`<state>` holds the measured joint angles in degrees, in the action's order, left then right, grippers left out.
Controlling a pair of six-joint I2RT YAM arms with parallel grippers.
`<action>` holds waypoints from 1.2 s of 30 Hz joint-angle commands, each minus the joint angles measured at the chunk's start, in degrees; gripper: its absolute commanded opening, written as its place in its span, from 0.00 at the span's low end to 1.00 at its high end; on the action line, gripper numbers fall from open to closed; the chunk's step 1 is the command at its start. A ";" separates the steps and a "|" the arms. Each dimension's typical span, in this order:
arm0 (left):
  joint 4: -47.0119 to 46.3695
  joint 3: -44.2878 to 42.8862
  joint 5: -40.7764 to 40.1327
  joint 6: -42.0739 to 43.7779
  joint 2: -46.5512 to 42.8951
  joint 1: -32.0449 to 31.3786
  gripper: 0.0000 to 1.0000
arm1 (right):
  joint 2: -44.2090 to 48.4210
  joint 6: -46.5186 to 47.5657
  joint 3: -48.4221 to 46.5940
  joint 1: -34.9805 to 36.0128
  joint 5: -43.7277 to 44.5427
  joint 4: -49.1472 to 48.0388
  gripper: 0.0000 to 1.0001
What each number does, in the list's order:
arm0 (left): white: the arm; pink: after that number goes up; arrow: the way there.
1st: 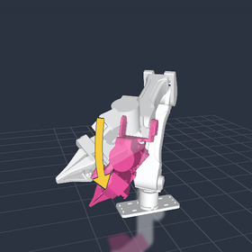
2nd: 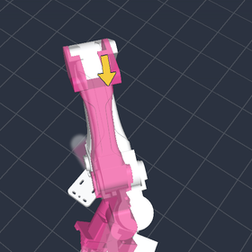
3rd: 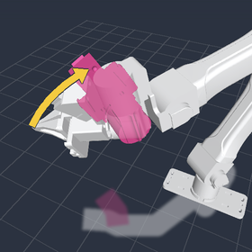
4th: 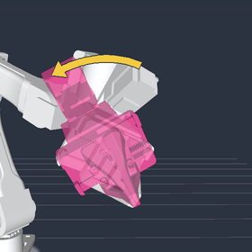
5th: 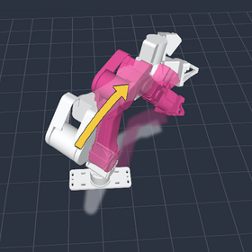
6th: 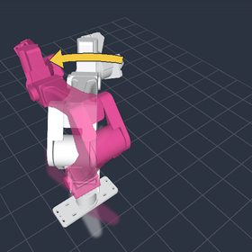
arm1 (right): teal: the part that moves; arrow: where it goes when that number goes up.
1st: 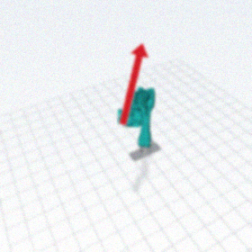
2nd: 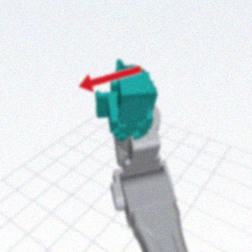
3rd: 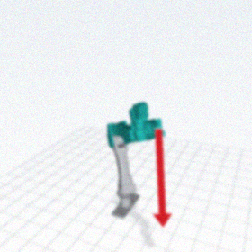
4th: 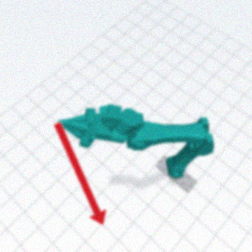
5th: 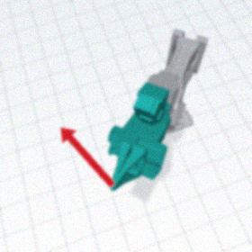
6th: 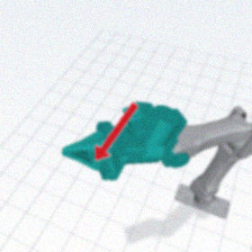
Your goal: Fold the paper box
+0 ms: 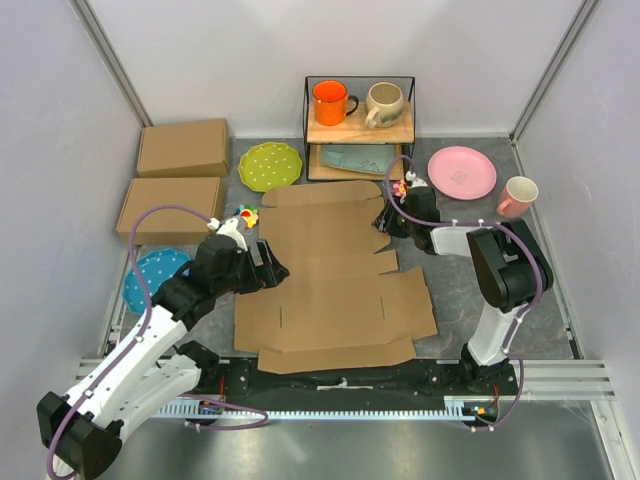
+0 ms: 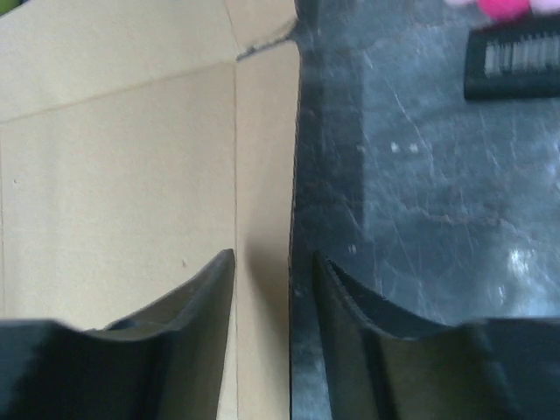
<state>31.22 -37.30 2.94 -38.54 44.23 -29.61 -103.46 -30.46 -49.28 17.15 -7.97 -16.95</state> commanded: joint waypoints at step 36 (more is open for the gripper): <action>-22.17 8.29 14.47 -14.27 -19.08 -0.01 1.00 | 58.98 -15.06 -3.21 0.61 26.94 23.47 0.00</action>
<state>14.83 -32.34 10.28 -45.25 26.22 -29.63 -48.49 -37.80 -55.79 17.82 9.13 14.00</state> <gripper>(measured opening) 0.993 0.012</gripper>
